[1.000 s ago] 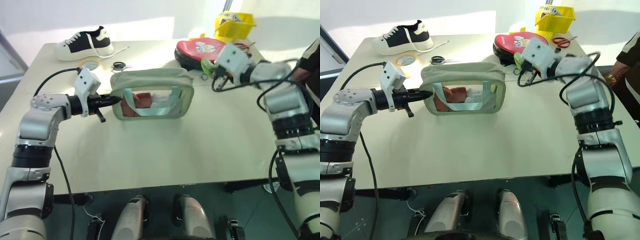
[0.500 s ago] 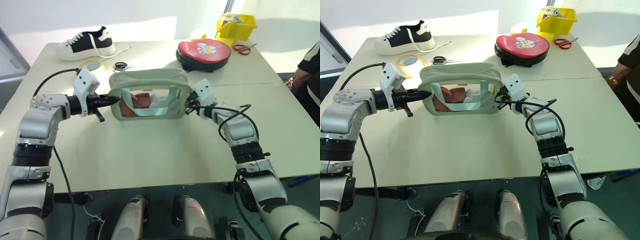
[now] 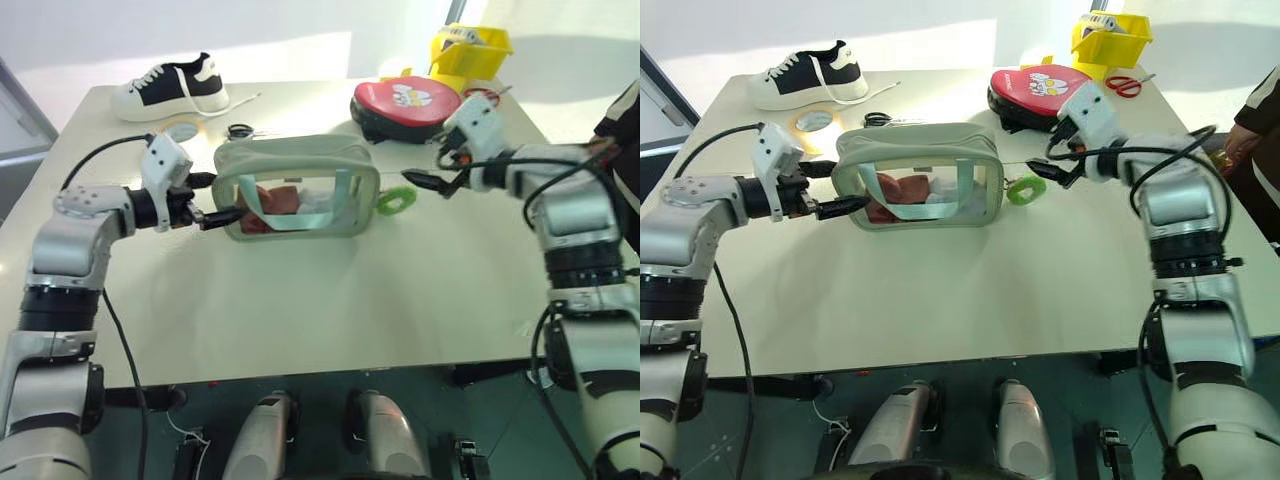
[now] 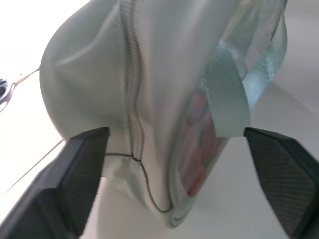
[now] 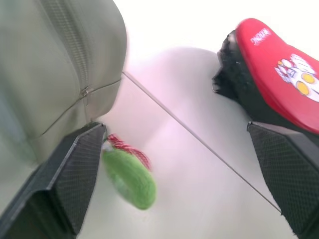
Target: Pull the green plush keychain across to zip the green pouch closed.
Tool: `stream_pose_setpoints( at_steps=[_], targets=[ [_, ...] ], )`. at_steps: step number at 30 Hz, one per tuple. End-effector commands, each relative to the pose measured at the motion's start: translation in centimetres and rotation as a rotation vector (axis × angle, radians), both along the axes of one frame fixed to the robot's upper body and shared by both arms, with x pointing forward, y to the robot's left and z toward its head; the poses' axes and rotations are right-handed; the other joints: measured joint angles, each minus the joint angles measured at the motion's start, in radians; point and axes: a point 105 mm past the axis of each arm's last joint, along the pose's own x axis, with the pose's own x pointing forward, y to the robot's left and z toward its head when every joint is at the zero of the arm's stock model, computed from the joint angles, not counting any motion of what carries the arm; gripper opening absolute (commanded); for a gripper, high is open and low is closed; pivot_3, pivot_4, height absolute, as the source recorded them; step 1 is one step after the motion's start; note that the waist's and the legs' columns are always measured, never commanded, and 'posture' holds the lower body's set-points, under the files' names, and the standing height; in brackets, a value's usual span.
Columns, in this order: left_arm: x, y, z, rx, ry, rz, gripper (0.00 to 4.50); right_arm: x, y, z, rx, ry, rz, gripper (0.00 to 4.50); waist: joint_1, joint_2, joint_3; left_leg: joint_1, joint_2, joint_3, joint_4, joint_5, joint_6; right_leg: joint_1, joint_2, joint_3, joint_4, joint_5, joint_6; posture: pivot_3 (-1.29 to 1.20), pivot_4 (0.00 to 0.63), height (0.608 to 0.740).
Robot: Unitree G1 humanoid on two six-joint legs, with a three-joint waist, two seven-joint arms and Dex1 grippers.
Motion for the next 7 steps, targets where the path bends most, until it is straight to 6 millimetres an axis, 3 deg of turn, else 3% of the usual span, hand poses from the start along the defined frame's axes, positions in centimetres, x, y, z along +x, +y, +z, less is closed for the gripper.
stream_pose_setpoints(
  at_steps=[1,4,7],
  targets=[
    [-1.2,2.2,4.8,-0.042,-0.071,0.026,4.49,-3.8,2.3,3.7,0.008,-0.003,0.245,4.48,-0.003,0.0,0.0,0.0,0.0,0.0,0.0,0.0,0.0,0.0,0.0,0.0,0.0,0.0,0.0,0.0,0.15,0.74],
    [-2.5,3.4,6.9,-0.069,-0.049,0.009,4.49,-5.9,3.8,4.8,-0.003,0.001,0.361,4.48,-0.004,0.0,0.0,0.001,0.001,0.0,-0.001,0.0,0.0,0.0,-0.002,0.0,0.0,-0.001,0.0,0.0,0.15,0.74],
    [-2.8,4.7,7.4,-0.041,-0.065,0.049,4.49,-6.3,4.5,4.9,-0.008,-0.012,0.378,4.48,-0.001,0.0,0.0,0.001,0.001,0.0,-0.001,-0.001,-0.002,0.0,-0.003,-0.001,-0.001,-0.005,0.0,0.0,0.15,0.74]
  ],
)
